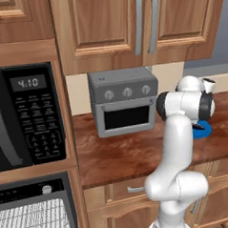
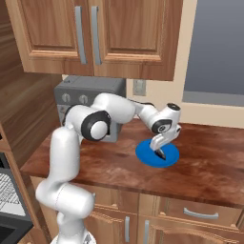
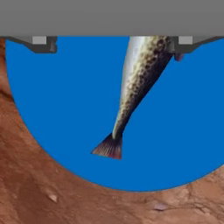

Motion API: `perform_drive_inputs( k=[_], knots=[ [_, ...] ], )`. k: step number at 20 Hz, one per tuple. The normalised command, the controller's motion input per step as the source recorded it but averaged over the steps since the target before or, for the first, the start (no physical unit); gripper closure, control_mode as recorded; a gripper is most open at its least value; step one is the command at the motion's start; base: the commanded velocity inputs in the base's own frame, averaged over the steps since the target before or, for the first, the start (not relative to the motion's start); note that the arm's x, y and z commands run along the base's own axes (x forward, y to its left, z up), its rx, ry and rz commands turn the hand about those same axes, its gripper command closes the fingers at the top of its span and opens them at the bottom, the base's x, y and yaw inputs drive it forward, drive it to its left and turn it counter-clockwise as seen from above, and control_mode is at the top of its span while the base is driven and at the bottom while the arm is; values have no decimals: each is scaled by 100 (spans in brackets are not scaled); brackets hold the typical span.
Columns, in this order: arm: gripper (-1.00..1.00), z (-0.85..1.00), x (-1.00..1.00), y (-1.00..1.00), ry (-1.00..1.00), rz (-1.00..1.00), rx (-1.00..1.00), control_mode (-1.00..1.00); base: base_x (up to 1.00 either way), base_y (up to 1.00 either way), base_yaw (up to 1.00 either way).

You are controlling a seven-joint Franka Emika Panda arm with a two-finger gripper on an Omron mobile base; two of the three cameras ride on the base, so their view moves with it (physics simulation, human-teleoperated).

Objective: Place the fish on the top rack of the oven, and slide the tray back inside. Close the oven door.

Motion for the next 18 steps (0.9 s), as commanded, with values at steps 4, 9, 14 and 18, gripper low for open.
perform_drive_inputs(
  k=[4, 9, 14, 18],
  knots=[
    [-100, -29, 7, 32, 0, -1, 0, -100, 0, 0, 0],
    [-100, -26, -7, 49, 0, -7, -1, -100, 0, 0, 0],
    [-100, -31, -21, 55, 0, -16, -1, -100, 0, 0, 0],
    [-100, -33, 0, 12, 0, -11, 0, -100, 0, 0, 0]
  ],
)
